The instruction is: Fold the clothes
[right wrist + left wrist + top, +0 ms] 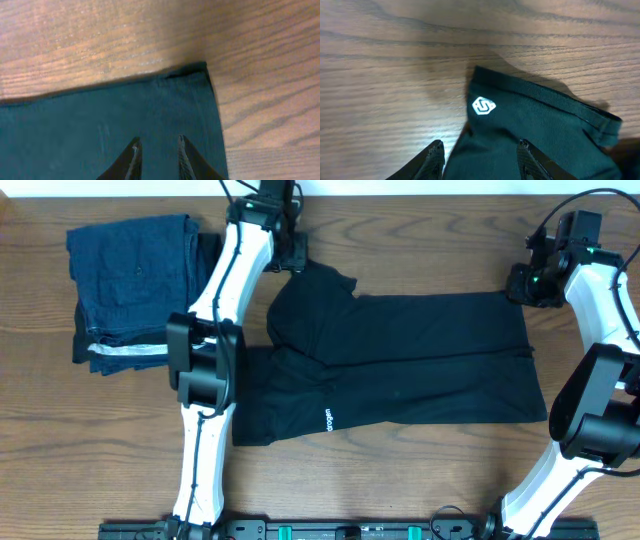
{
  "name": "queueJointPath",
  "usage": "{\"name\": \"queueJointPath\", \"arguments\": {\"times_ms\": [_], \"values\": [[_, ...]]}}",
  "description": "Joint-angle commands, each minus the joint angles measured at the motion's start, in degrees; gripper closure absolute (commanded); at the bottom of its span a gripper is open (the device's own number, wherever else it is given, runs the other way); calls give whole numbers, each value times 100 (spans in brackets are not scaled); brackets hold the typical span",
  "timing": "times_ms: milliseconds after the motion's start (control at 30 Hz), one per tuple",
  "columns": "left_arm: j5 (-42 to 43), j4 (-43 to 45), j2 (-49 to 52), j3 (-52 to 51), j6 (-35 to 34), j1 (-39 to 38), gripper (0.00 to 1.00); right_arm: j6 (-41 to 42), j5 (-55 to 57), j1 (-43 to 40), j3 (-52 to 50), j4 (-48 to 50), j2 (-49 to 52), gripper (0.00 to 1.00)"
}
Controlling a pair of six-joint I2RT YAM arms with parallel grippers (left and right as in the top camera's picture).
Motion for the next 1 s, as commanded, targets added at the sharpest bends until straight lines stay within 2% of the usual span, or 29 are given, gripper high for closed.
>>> {"name": "queueJointPath", "arguments": {"times_ms": [0,767,967], "values": [[39,111,278,146,164,-35,51,-79,59,37,2,-94,-17,77],[44,643,841,114,306,-35,44,-76,225,35,0,-264,-17,75],[302,846,863,101,284,-35,44,-79,361,35,-37,-280,-17,74]]}}
